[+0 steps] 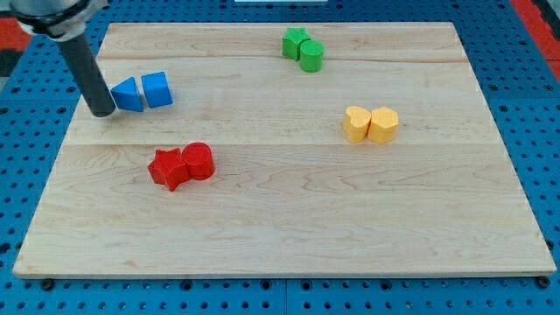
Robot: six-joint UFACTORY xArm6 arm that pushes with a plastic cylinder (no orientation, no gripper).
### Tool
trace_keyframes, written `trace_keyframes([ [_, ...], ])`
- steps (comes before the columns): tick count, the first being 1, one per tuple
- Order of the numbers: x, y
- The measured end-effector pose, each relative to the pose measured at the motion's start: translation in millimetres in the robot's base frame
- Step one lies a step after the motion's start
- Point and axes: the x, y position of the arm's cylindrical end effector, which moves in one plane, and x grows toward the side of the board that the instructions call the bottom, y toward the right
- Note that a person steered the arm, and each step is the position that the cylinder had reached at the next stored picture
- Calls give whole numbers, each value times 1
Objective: Move your arm away from the blue triangle
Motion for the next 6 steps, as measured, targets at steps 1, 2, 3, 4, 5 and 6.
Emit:
trace_keyframes([
  [1, -11, -2],
  [2, -13, 9],
  [3, -15, 20],
  [4, -10, 4],
  [5, 19, -16],
  [6, 44, -16],
])
